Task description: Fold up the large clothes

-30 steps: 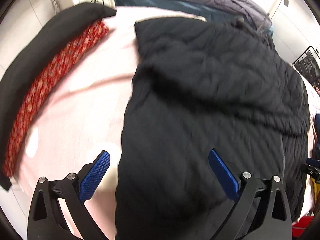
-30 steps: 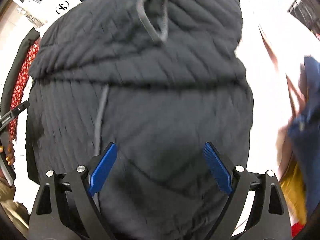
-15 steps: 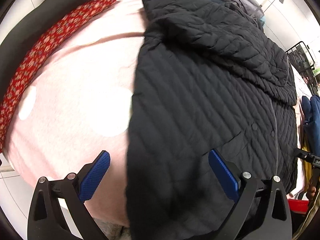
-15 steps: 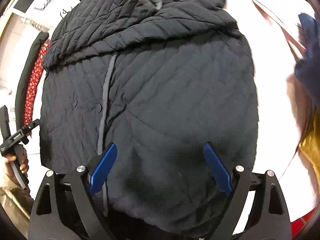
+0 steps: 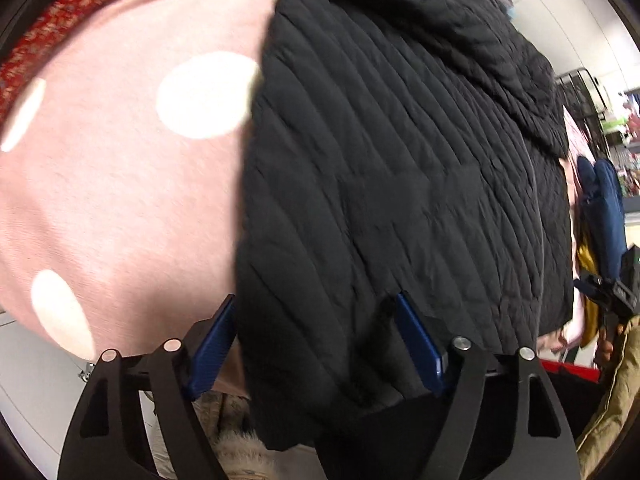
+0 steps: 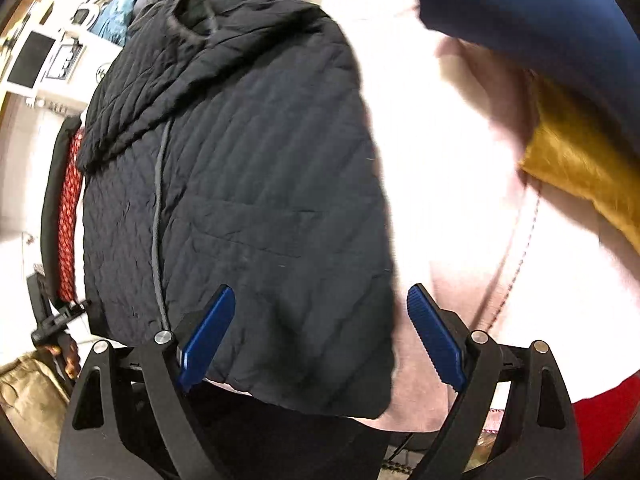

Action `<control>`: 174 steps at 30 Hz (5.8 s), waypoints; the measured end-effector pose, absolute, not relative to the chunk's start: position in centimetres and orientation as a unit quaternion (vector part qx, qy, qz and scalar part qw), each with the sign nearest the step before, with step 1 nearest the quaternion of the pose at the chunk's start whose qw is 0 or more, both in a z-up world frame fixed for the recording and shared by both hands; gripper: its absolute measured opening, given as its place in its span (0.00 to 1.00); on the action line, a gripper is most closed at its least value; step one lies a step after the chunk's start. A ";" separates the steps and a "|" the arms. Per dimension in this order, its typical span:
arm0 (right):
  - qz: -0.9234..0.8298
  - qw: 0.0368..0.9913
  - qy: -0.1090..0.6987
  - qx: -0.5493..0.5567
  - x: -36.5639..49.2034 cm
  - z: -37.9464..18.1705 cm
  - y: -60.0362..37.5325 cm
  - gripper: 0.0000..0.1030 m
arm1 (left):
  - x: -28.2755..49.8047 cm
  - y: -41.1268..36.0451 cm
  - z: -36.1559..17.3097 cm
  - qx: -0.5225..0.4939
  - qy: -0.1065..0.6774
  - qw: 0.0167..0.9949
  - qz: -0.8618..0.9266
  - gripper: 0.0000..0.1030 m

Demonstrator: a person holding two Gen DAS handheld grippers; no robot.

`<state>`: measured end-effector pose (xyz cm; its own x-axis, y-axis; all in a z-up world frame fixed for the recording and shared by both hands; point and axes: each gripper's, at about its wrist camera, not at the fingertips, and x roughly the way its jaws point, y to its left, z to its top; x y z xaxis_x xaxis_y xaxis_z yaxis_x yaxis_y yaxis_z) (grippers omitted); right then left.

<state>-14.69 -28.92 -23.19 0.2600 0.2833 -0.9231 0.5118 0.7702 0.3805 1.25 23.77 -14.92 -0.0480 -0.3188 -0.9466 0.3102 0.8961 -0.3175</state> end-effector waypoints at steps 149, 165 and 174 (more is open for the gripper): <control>-0.052 0.762 0.628 0.151 15.0 -20.5 -25.2 0.93 | 21.7 1.7 -9.2 0.079 0.603 0.759 -0.235 0.94; -0.070 0.714 0.688 0.110 20.2 -26.8 -23.0 0.96 | 24.2 0.2 -14.2 0.082 0.658 0.723 -0.195 0.95; -0.074 0.719 0.684 0.102 21.1 -27.9 -21.9 0.96 | 25.8 -0.3 -15.4 0.083 0.663 0.717 -0.198 0.96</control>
